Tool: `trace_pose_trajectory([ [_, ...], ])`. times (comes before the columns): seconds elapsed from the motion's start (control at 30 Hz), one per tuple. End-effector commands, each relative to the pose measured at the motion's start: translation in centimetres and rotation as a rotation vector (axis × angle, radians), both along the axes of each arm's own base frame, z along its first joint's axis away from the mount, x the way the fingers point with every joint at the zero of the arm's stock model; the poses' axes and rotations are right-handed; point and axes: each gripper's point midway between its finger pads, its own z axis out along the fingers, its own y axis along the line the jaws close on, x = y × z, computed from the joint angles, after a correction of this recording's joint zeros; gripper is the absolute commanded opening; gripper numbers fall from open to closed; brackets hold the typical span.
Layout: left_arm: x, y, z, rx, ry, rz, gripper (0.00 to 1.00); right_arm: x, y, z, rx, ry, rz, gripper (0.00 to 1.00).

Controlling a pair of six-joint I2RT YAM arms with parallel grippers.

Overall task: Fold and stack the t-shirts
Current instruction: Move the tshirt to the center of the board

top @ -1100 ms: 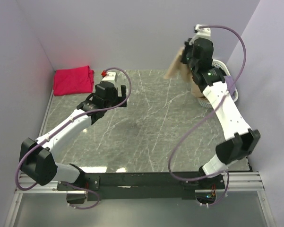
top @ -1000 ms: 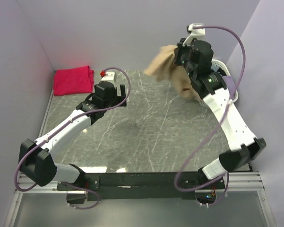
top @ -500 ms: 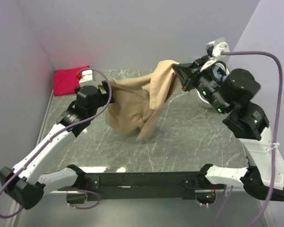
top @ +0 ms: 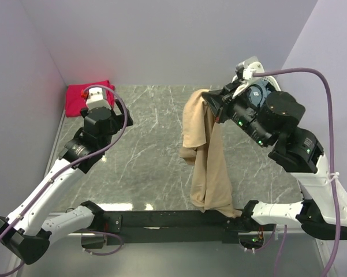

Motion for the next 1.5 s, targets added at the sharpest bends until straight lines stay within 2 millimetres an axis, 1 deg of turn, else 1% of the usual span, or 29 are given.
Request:
trace_pose_trajectory([
  [0.0,0.5,-0.9,0.7,0.009,0.002,-0.031,0.99,3.5,-5.3,-0.5,0.038,-0.016,-0.371,0.01],
  [0.03,0.7,-1.0,0.3,0.012,0.015,-0.033,1.00,4.9,-6.6,-2.4,-0.020,-0.004,-0.501,0.00],
  [0.1,1.1,-1.6,-0.8,0.010,0.040,-0.043,0.99,6.1,-7.9,-4.0,-0.055,0.008,-0.601,0.00],
  [0.13,1.2,-1.9,-1.1,0.007,0.045,-0.058,0.99,6.8,-8.0,-4.9,-0.062,0.013,-0.632,0.00],
  [0.17,1.3,-2.2,-1.2,0.003,0.048,-0.067,0.99,7.3,-9.0,-5.3,-0.063,0.017,-0.693,0.00],
  [0.27,1.8,-3.1,-1.8,0.003,0.069,-0.096,0.99,8.5,-11.6,-5.0,-0.035,0.007,-0.818,0.00],
  [0.3,1.9,-3.3,-1.7,0.001,0.067,-0.102,0.99,8.8,-12.8,-4.4,-0.009,0.001,-0.845,0.00],
  [0.33,1.9,-3.4,-1.7,0.002,0.071,-0.108,0.99,8.8,-13.1,-4.0,0.008,-0.007,-0.841,0.00],
  [0.37,2.0,-3.4,-1.8,0.004,0.073,-0.107,0.99,8.9,-12.7,-3.5,0.016,-0.017,-0.799,0.00],
  [0.43,2.1,-3.5,-1.8,0.006,0.072,-0.109,1.00,9.1,-13.2,-2.6,0.030,-0.033,-0.796,0.00],
  [0.47,2.2,-3.6,-1.8,0.009,0.071,-0.112,1.00,9.2,-12.8,-2.5,0.013,-0.032,-0.767,0.00],
  [0.5,2.2,-3.6,-1.9,0.008,0.071,-0.110,0.99,9.0,-12.1,-1.1,0.019,-0.049,-0.707,0.00],
  [0.53,2.3,-3.7,-2.0,0.005,0.071,-0.114,0.99,9.8,-10.9,-2.3,-0.044,-0.013,-0.678,0.00],
  [0.57,2.4,-3.9,-2.1,-0.003,0.071,-0.118,0.99,10.0,-10.0,-2.3,-0.060,0.001,-0.636,0.00],
  [0.6,2.4,-3.9,-2.3,-0.003,0.075,-0.114,0.99,9.8,-8.5,-1.1,-0.041,-0.002,-0.551,0.00],
  [0.63,2.5,-3.8,-2.5,-0.007,0.077,-0.106,0.99,10.6,-7.0,-2.7,-0.089,0.046,-0.513,0.00],
  [0.67,2.5,-3.8,-2.6,-0.023,0.081,-0.091,0.99,10.6,-5.7,-2.7,-0.094,0.052,-0.466,0.00],
  [0.73,2.5,-2.8,-2.7,-0.024,0.086,-0.031,0.99,10.3,-2.9,-2.2,-0.044,0.067,-0.359,0.00],
  [0.77,2.5,-2.6,-2.6,-0.035,0.084,-0.013,1.00,9.8,-1.5,-1.9,-0.031,0.061,-0.308,0.00],
  [0.87,2.3,-1.8,-2.1,-0.044,0.069,0.022,1.00,8.8,1.2,-0.6,-0.001,0.033,-0.210,0.00],
  [0.9,2.2,-1.4,-1.8,-0.047,0.061,0.044,1.00,8.2,1.9,0.6,0.016,0.013,-0.172,0.00],
  [0.97,1.8,-0.9,-1.2,-0.071,0.039,0.069,1.00,7.5,3.8,1.1,0.014,0.010,-0.083,0.00],
  [1.0,1.6,-0.6,-1.2,-0.078,0.033,0.084,0.99,6.7,4.6,2.3,0.027,-0.017,-0.038,0.00],
  [1.07,1.2,0.3,-0.3,-0.104,-0.002,0.119,0.99,5.8,5.2,4.0,0.060,-0.059,0.006,0.00],
  [1.13,0.9,0.8,-0.2,-0.117,-0.017,0.140,1.00,4.8,4.6,6.5,0.108,-0.121,0.012,0.00],
  [1.23,0.4,1.3,0.3,-0.129,-0.038,0.150,0.99,4.1,2.5,9.7,0.160,-0.207,-0.032,0.00],
  [1.3,0.4,1.4,0.5,-0.132,-0.042,0.156,0.99,4.3,1.2,10.6,0.169,-0.237,-0.090,0.00],
  [1.37,0.4,1.4,0.6,-0.136,-0.042,0.159,1.00,5.0,0.6,10.2,0.154,-0.239,-0.142,0.00],
  [1.47,0.6,1.2,0.5,-0.136,-0.037,0.150,0.99,7.9,-0.7,6.6,0.084,-0.178,-0.295,0.00],
])
